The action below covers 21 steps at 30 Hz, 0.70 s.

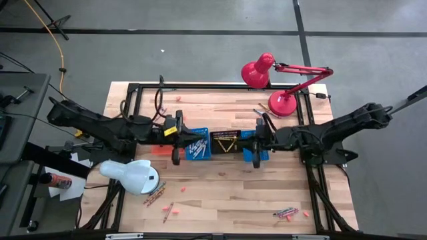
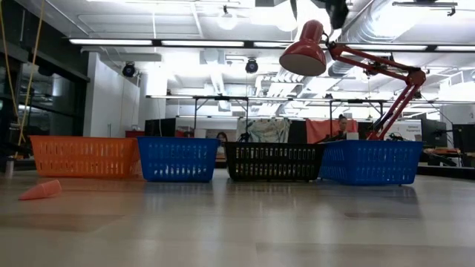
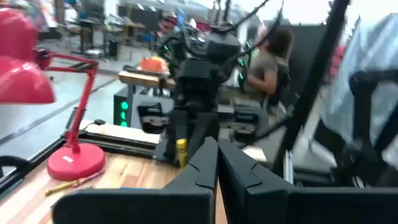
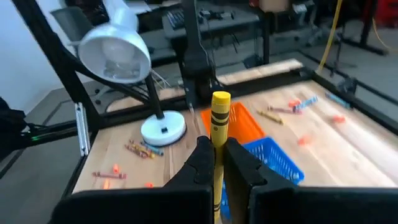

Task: Sort crayons
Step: Put the yellow crayon into the black bin

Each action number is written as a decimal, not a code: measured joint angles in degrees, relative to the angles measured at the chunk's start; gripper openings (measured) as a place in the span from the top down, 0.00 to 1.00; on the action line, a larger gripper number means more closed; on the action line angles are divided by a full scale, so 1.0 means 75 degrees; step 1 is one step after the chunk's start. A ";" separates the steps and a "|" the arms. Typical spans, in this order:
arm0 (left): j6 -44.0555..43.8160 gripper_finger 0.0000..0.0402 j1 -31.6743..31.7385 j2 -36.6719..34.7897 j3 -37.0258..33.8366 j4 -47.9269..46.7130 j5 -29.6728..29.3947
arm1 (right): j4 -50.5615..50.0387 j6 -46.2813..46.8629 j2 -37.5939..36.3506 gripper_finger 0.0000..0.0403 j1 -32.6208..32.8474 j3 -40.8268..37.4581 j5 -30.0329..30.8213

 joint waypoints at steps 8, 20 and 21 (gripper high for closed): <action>-0.0536 1.00 0.0403 0.0008 -0.0792 0.0938 -0.0086 | 0.0561 -0.0880 0.0000 1.00 -0.0421 0.0000 -0.0735; -0.0262 1.00 0.0493 0.0003 -0.0790 0.0958 -0.0106 | 0.0649 -0.1111 -0.0003 1.00 -0.0548 0.0000 -0.0923; -0.0257 1.00 0.0493 0.0003 -0.0790 0.0957 -0.0106 | 0.0648 -0.1144 -0.0003 1.00 -0.0548 0.0000 -0.0921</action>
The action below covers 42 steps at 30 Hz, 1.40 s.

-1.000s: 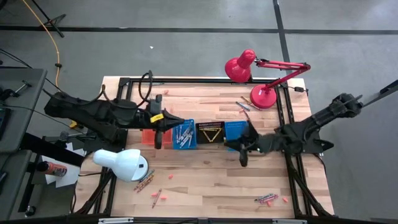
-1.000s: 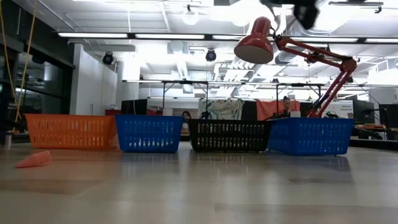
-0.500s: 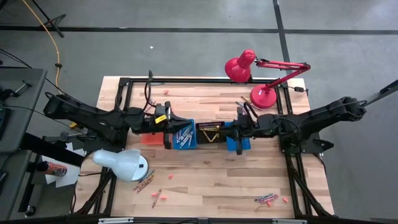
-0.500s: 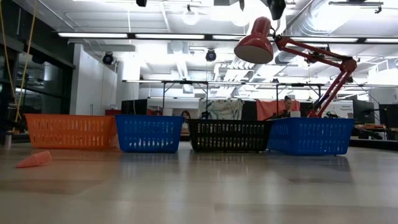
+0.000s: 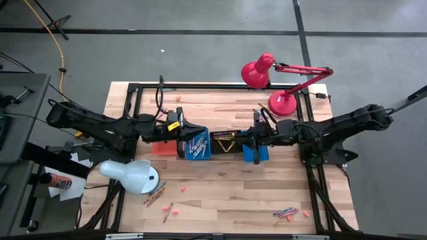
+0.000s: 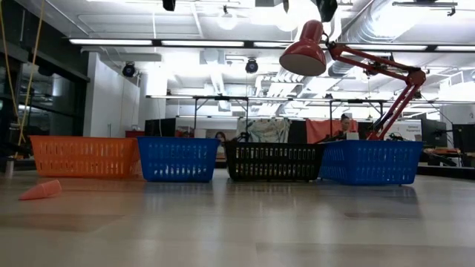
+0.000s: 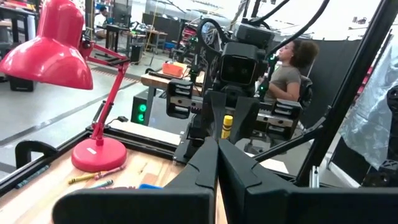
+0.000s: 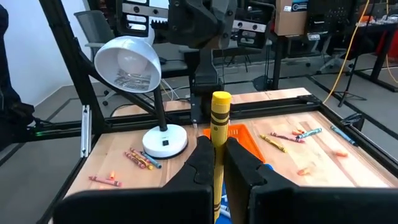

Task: Sort crayons
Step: Put the yellow crayon into the black bin, then put the top left yellow crayon into the black bin

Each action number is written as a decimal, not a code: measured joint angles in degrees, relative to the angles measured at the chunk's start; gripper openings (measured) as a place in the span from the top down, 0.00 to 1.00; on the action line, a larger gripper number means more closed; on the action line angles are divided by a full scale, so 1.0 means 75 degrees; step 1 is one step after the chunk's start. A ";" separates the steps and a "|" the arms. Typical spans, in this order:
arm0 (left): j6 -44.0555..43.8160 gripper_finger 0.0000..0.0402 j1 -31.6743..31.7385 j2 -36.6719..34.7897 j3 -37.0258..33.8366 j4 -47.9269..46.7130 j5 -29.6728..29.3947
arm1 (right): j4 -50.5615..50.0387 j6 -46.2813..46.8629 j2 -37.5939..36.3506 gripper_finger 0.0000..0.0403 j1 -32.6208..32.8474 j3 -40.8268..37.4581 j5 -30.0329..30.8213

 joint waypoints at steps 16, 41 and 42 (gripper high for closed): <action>-0.0147 1.00 -0.0009 0.0000 0.0000 0.0000 0.0027 | -0.0125 0.0905 0.2782 1.00 -0.1298 0.0009 0.0057; -0.0149 1.00 -0.0009 0.0000 0.0003 -0.0391 0.0047 | -0.0736 0.2898 0.3286 0.73 -0.1425 0.0009 -0.0511; -0.0149 1.00 -0.0009 0.0000 0.0003 -0.0393 0.0047 | -0.0800 0.2873 0.3195 0.71 -0.1425 0.0009 -0.0513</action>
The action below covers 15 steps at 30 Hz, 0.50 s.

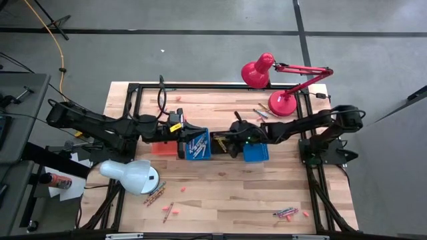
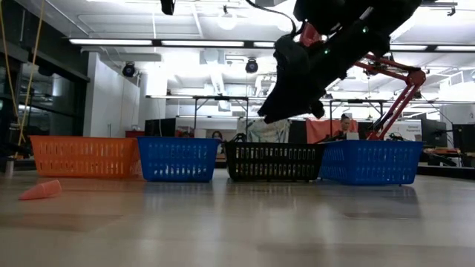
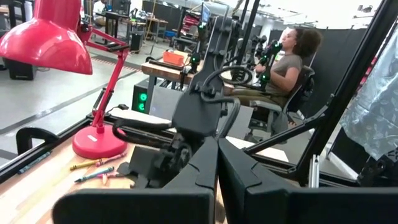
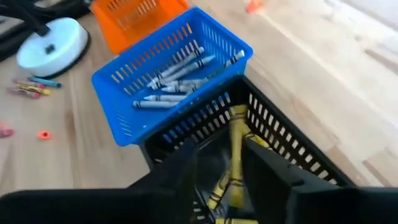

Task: Sort crayons
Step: Put the top left yellow crayon into the black bin

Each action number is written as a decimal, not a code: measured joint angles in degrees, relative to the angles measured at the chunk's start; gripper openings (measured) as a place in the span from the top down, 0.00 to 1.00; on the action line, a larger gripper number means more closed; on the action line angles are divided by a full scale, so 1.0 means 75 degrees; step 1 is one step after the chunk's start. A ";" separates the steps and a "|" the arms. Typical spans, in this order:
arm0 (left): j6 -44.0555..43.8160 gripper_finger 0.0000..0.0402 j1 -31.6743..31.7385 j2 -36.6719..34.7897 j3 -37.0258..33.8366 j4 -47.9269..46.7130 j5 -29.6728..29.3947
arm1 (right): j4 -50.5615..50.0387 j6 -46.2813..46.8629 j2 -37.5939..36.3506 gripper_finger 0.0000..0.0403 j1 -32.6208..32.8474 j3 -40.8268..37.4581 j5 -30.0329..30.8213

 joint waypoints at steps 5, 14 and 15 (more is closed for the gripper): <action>-0.0003 1.00 -0.0001 0.0000 0.0003 -0.0007 -0.0001 | -0.0249 -0.0570 -0.0925 0.62 0.0000 0.0000 -0.0169; 0.0003 1.00 0.0000 0.0000 0.0003 -0.0026 -0.0003 | -0.2408 -0.0766 -0.3410 0.61 0.0000 0.0000 0.0466; 0.0003 1.00 0.0000 0.0000 0.0003 -0.0026 -0.0003 | -0.2640 -0.0726 -0.3616 0.61 0.0000 0.0000 0.0610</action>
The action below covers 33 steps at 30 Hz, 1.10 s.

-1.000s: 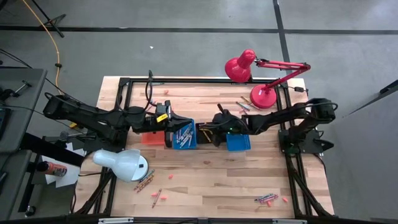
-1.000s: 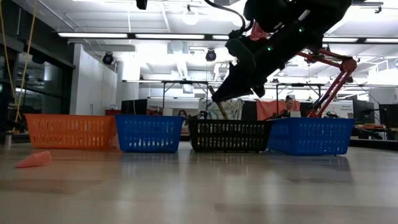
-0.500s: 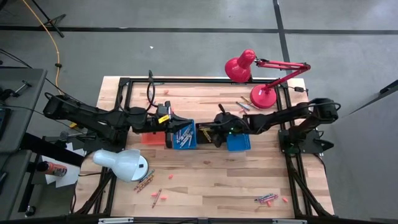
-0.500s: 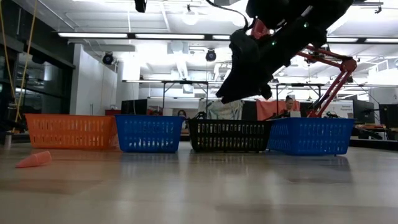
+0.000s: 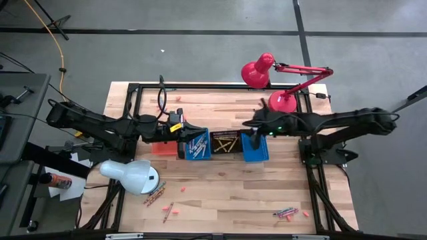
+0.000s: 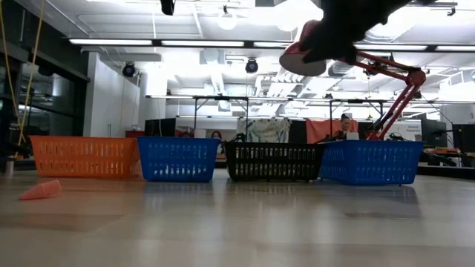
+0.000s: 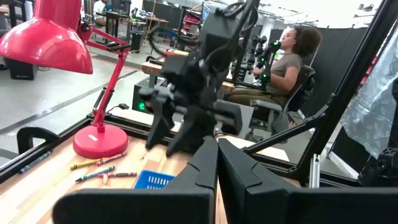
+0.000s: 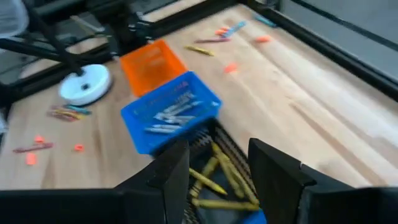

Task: Sort crayons
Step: Put the top left yellow crayon into the black bin

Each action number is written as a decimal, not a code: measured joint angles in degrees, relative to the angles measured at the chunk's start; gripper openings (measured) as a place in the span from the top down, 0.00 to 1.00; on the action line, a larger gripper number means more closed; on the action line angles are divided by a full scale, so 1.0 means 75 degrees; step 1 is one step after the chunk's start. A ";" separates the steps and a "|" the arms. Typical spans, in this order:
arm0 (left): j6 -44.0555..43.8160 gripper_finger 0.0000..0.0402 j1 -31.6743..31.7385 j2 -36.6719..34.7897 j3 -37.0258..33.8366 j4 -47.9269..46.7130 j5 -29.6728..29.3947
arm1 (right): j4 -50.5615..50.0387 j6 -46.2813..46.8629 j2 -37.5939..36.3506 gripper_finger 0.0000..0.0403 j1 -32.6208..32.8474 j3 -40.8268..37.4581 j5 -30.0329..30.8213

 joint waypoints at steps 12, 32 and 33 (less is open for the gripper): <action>-0.1214 0.98 0.0523 0.0000 0.0039 -0.0462 -0.0938 | -0.0650 0.0120 -0.0593 0.61 0.0000 0.0000 0.0689; -0.2147 0.60 0.5175 0.2461 0.1501 -0.9689 0.1286 | -0.0679 0.0589 -0.0291 0.61 0.0000 0.0000 0.0709; -0.2043 0.60 0.5215 0.2643 0.1501 -0.9652 0.1293 | -0.0677 0.0645 -0.0291 0.61 0.0000 0.0000 0.0711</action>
